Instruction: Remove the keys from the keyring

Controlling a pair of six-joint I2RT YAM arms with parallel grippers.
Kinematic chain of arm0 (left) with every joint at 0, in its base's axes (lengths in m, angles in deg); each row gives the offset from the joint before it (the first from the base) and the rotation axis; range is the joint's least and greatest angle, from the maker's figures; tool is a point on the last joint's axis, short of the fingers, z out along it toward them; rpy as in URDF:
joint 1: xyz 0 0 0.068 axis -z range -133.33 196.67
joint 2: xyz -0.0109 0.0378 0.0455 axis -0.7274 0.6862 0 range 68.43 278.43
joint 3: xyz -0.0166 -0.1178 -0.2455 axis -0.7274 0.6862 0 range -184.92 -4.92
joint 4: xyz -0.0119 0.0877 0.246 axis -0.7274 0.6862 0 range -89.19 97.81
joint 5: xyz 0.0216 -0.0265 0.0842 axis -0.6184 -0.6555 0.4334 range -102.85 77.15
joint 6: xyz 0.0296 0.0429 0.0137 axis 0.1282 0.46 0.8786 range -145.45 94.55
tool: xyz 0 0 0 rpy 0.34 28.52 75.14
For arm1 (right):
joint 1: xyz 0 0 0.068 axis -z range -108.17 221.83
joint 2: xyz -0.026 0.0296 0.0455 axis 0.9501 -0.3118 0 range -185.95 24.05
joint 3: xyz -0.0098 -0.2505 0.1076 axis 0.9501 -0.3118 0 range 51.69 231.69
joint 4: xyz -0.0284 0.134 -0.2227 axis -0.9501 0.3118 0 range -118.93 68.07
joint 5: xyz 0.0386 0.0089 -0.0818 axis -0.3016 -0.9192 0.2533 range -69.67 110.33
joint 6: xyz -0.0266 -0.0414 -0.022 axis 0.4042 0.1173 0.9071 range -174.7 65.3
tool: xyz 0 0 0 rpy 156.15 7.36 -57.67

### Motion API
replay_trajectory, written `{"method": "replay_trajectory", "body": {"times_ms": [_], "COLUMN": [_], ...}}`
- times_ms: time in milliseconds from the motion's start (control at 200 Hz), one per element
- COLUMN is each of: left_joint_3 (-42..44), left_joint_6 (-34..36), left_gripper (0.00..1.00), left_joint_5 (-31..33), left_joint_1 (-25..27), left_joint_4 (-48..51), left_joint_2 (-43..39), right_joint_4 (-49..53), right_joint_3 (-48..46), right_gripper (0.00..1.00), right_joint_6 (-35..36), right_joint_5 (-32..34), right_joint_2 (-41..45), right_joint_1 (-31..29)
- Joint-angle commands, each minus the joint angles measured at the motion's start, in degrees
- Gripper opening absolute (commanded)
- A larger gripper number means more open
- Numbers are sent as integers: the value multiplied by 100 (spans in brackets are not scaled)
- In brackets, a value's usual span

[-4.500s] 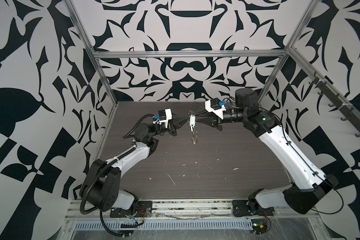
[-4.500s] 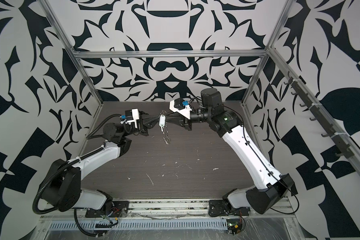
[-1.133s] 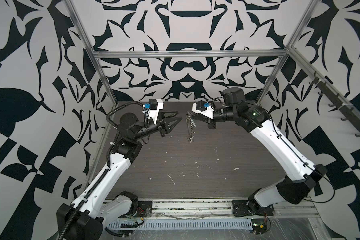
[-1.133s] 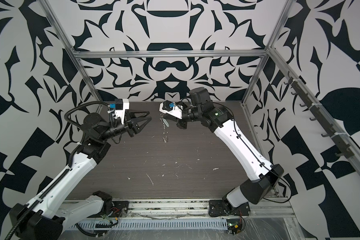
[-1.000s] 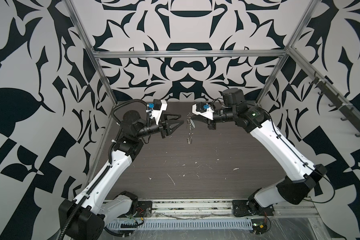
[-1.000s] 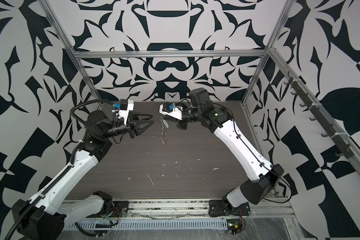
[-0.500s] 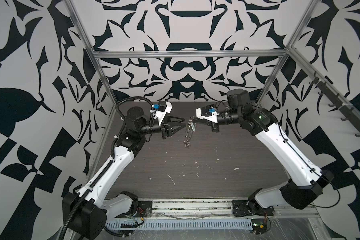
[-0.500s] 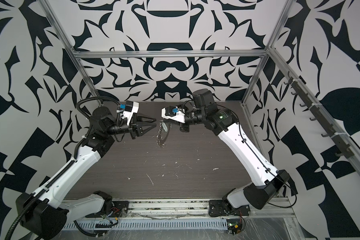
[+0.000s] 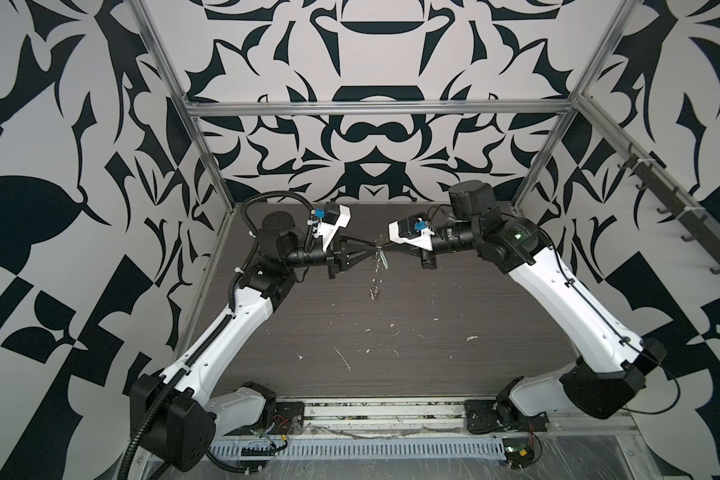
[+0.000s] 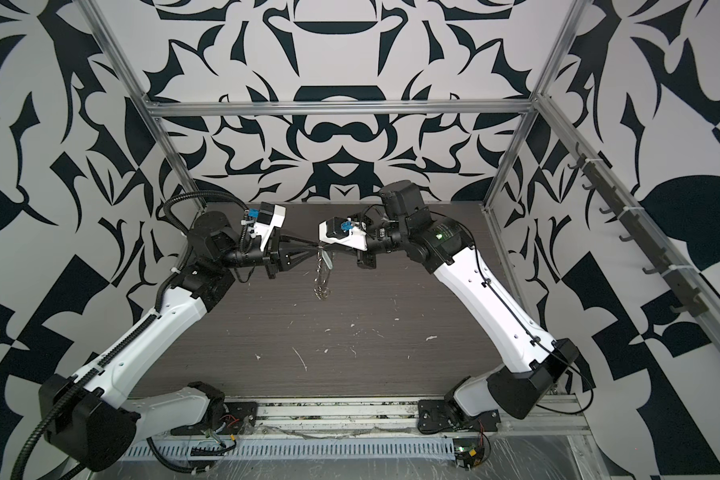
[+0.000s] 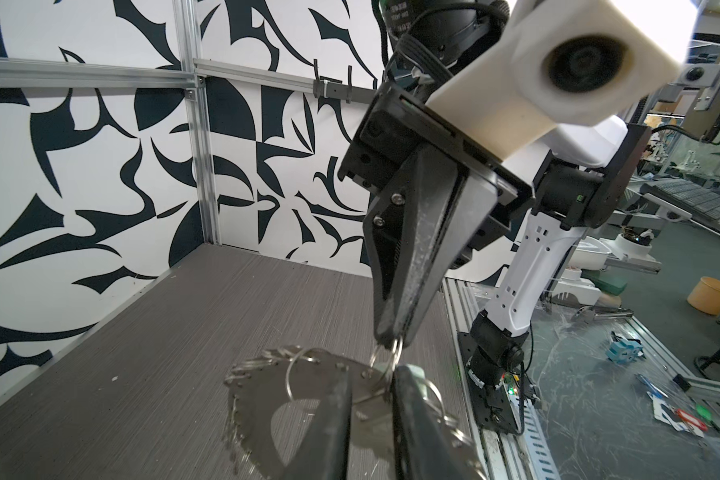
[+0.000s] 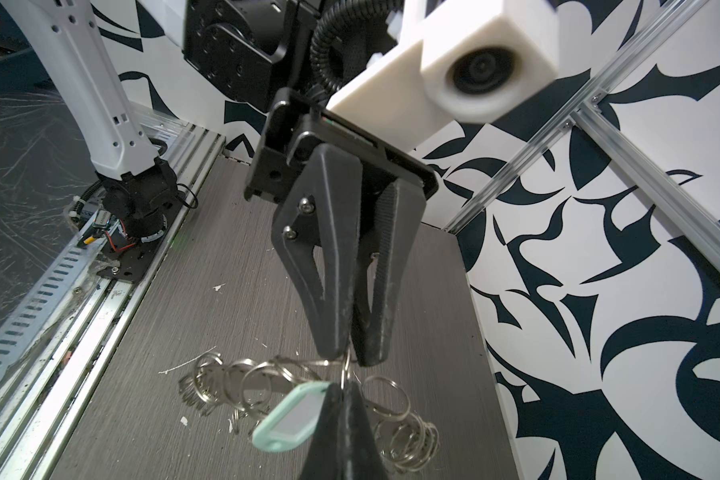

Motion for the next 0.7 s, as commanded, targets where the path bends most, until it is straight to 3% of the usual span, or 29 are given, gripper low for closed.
{"method": "replay_trajectory", "body": {"times_ms": [0, 175, 475, 695], "left_joint_3": [-154, -122, -153, -231], "left_joint_6": [-2, 44, 363, 76], "left_gripper": [17, 0, 0, 0], "left_joint_5": [-130, -146, 78, 340], "left_joint_1": [29, 36, 15, -119], "left_joint_4": [-8, 15, 514, 642], "left_joint_2": [-14, -52, -159, -53], "right_joint_4": [-115, -115, -562, -1118], "right_joint_3": [133, 162, -60, -473], "right_gripper": [0, 0, 0, 0], "right_joint_6": [63, 59, -138, -429], "right_joint_5": [-84, -64, -196, -237], "right_joint_2": [84, 70, 299, 584], "right_joint_1": [-38, -39, -13, 24]}}
